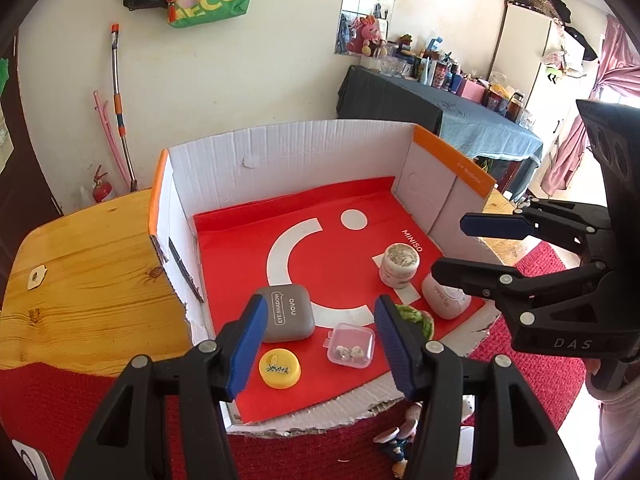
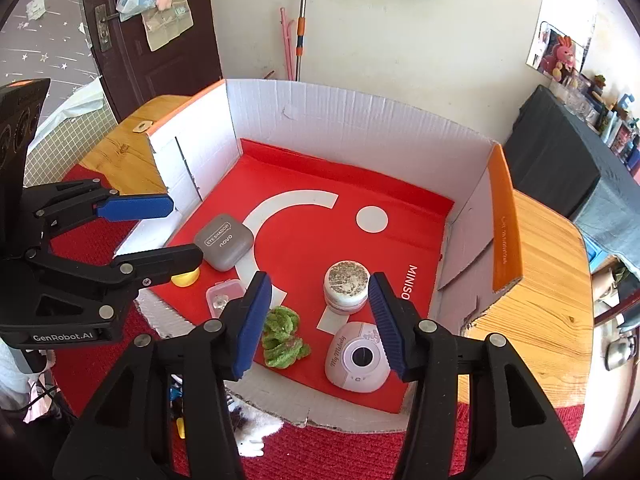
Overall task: Organize objects
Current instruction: 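Lift both grippers out of the box and back over the rug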
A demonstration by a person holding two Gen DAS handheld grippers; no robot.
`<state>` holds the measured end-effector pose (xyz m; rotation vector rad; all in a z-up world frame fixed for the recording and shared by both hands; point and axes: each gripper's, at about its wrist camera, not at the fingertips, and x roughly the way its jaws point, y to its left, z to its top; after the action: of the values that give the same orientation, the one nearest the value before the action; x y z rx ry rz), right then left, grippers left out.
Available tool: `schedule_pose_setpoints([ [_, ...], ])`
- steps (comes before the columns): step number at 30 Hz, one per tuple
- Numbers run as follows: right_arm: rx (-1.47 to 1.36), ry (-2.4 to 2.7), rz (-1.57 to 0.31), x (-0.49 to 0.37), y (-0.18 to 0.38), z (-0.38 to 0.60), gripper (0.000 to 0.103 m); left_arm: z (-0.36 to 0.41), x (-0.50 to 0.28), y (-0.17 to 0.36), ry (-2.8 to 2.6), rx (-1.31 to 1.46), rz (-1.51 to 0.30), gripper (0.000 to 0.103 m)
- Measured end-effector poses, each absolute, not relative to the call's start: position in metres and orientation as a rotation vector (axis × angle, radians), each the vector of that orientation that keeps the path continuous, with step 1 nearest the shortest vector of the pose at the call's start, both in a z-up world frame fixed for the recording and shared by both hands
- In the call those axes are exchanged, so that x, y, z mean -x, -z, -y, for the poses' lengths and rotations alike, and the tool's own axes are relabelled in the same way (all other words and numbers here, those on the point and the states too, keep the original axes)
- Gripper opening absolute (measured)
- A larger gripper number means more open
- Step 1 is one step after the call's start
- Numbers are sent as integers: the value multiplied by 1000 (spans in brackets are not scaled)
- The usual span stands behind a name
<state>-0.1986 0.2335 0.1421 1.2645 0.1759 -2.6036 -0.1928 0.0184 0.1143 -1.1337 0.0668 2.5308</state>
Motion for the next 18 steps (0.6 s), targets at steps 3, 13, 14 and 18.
schedule_pose_setpoints([
  [3,-1204,2633,-170,198,-138,-226,61,-18,179,-122,-2549,1078,-70,62],
  [13,-1020,2732,-166,146,-155,-218,76,-15,136,-136,-2597,940,-68,76],
  [14,-1006,2743,-163,140,-154,-217,77,-14,131,-136,-2603,931,-65,78],
  [18,-947,2799,-183,121,-148,-212,82,-10,115,-132,-2620,907,-38,83],
])
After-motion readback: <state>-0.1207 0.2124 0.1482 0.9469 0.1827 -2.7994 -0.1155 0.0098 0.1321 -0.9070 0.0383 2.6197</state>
